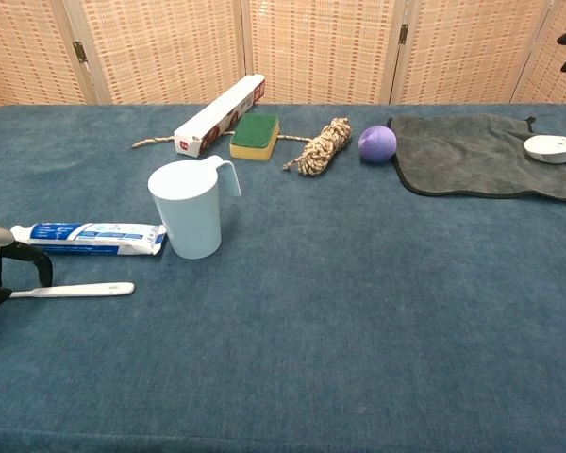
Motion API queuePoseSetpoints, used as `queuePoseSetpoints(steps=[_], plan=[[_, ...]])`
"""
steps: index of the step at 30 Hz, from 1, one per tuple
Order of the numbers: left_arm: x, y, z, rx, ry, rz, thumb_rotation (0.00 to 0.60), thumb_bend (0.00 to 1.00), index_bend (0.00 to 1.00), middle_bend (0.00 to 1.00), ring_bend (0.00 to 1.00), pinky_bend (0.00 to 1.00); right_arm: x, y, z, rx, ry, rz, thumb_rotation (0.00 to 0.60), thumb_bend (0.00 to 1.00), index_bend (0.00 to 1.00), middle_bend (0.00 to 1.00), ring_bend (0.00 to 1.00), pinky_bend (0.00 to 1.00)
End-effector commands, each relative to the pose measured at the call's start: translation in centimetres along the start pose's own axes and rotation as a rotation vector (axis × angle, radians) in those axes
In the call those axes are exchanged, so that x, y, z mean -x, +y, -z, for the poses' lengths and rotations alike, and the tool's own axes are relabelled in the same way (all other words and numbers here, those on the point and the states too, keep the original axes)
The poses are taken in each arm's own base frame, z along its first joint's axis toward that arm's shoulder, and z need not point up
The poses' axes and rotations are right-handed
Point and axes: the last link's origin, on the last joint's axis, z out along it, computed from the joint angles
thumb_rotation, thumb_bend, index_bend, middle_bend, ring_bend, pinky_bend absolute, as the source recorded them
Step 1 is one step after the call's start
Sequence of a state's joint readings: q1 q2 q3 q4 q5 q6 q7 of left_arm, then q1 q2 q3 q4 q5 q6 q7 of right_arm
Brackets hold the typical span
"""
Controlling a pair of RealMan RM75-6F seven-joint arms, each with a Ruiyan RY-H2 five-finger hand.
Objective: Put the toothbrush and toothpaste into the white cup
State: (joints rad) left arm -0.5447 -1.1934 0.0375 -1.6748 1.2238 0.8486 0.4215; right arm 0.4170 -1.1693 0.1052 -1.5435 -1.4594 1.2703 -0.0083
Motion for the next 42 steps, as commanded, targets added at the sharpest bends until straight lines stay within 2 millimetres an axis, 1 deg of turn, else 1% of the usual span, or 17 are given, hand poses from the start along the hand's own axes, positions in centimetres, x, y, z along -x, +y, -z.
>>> queuePoseSetpoints(steps=[1,7,10,15,20,24,29,35,42], plan=[[0.0,0.3,0.1,0.008,-0.007,-0.011,0.600,0.66,0.35,0.95,0.77,0.91,0.1,0.1,0.0,0.004,-0.002,-0.001,0.600,0.16,0.00,0.18,0.27,0.20],[-0.3,1.4,0.7,0.043,-0.015,-0.021,0.600,0.66,0.38,0.95,0.77,0.91,0.1,0.2,0.2,0.009,-0.002,-0.004,0.600,0.16,0.00,0.18,0.27,0.20],[-0.5,2.3,1.0,0.080,-0.028,-0.016,0.600,0.66,0.39,0.95,0.77,0.91,0.1,0.2,0.3,0.012,0.000,-0.005,0.600,0.16,0.00,0.18,0.27,0.20],[-0.9,3.3,0.9,0.131,-0.046,-0.034,0.600,0.66,0.40,0.95,0.77,0.91,0.0,0.4,0.3,0.015,0.004,-0.007,0.600,0.17,0.00,0.18,0.27,0.20],[-2.6,4.6,0.5,0.172,0.035,-0.032,0.600,0.66,0.39,0.95,0.77,0.91,-0.1,0.6,0.5,0.022,0.017,-0.016,0.600,0.16,0.00,0.18,0.27,0.20],[-3.3,5.3,0.1,0.205,0.091,-0.033,0.600,0.66,0.37,0.95,0.77,0.91,-0.2,0.8,0.6,0.029,0.024,-0.021,0.600,0.16,0.00,0.18,0.27,0.20],[-3.2,6.0,-0.9,0.240,0.070,-0.051,0.600,0.66,0.35,0.95,0.77,0.91,-0.1,1.0,0.7,0.031,0.017,-0.024,0.600,0.17,0.00,0.18,0.27,0.20],[-2.9,6.4,-2.0,0.238,0.050,-0.070,0.600,0.66,0.32,0.95,0.77,0.91,-0.2,1.2,0.8,0.035,0.021,-0.025,0.600,0.17,0.00,0.18,0.28,0.20],[-2.6,6.6,-2.6,0.230,0.020,-0.096,0.600,0.66,0.31,0.95,0.77,0.91,-0.1,1.4,1.0,0.043,0.021,-0.031,0.600,0.16,0.00,0.18,0.28,0.20]])
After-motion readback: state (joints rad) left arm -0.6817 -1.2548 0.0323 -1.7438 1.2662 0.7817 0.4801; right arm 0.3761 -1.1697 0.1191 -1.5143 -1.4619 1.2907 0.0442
